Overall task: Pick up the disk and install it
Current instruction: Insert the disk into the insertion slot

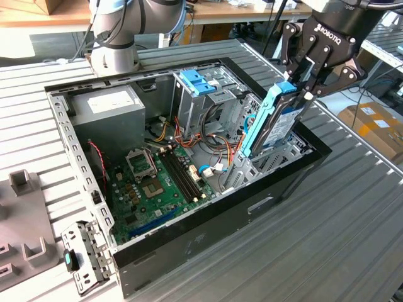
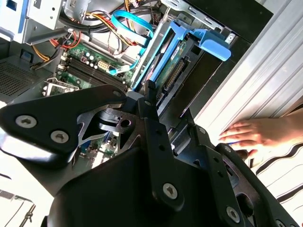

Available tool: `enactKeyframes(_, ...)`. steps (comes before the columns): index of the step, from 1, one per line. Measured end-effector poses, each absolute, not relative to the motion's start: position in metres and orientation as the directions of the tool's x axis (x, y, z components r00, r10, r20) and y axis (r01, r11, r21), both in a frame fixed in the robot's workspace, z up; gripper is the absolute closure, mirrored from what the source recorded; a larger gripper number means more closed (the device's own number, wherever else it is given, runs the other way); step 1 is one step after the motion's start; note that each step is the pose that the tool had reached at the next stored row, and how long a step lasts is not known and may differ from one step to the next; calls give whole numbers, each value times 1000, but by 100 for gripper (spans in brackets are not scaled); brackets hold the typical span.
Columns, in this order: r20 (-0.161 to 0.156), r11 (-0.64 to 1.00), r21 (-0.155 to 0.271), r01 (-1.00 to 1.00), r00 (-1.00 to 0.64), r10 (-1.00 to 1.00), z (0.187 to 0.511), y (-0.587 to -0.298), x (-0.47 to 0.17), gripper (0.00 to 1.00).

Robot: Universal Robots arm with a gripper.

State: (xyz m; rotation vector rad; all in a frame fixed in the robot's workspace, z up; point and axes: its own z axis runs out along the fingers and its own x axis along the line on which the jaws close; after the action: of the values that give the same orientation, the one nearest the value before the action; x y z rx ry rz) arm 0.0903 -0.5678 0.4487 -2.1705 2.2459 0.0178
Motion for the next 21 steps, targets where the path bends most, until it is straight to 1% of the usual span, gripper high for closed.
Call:
enactKeyframes(9,-21,34,-4,-999,-34,-999,436,-568,90,65)
enactKeyframes(18,-21,34,-4,-999,-34,-999,403,-568,90,65)
enactKeyframes(21,-21,34,-4,-999,-34,-999,399,-568,90,65)
